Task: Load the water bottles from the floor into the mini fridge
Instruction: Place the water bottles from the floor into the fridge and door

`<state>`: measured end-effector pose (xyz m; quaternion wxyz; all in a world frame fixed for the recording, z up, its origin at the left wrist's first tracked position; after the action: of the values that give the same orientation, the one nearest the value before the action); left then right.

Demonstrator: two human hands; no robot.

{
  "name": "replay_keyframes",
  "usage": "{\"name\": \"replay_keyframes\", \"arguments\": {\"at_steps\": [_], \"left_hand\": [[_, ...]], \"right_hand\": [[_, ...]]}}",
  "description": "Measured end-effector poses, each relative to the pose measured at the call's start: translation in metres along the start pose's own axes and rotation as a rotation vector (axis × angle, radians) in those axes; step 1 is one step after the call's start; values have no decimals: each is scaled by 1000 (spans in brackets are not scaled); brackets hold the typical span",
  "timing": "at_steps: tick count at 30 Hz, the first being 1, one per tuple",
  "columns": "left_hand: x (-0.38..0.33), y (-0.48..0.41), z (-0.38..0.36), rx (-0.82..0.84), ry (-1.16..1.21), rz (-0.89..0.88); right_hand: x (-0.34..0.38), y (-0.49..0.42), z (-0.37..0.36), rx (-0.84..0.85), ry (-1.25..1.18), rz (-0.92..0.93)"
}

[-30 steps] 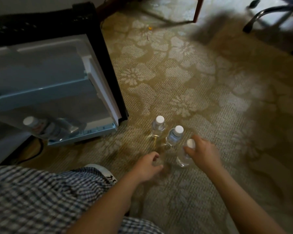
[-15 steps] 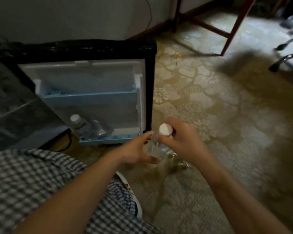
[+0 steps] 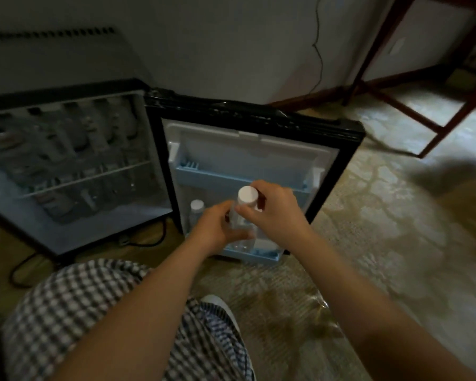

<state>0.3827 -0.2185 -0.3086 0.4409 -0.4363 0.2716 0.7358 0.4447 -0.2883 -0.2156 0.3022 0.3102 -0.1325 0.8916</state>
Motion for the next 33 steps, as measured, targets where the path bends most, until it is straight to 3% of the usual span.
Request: {"name": "replay_keyframes", "arguments": {"at_steps": [5,10,18,21,25,29,33], "left_hand": [[57,2,24,-123,-74,154],[86,-7,19,-89,-112,242],[131,-13,6,-274,172,368],[134,-14,1,-253,258,381],[136,-15,-9,-145,73,312],[135,-13,-12,-107,134,311],[135,-9,-14,-63,152,402]], "right_hand": [[-2,-19,-48,27,225,-33],[-9,-30,-82,74,324,-73],[-26,-46,-117,165,333,-98],[-33,-49,-126,197,331,-93],[-49,-53,-140,259,296,-137],[-61,-67,-146,289,256,-217],[-66,-78,-150,304,142,-229]]}}
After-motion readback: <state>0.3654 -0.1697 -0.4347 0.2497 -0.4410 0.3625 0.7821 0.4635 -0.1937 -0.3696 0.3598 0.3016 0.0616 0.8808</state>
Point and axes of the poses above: each hand's wrist, its own y-axis away from the middle knuckle, its own z-axis out of the back of the hand, x = y × z, the point moved 10 cm from there along -y, towards the middle knuckle, and after that the axes turned 11 degrees about -z, right-handed, at the moved point
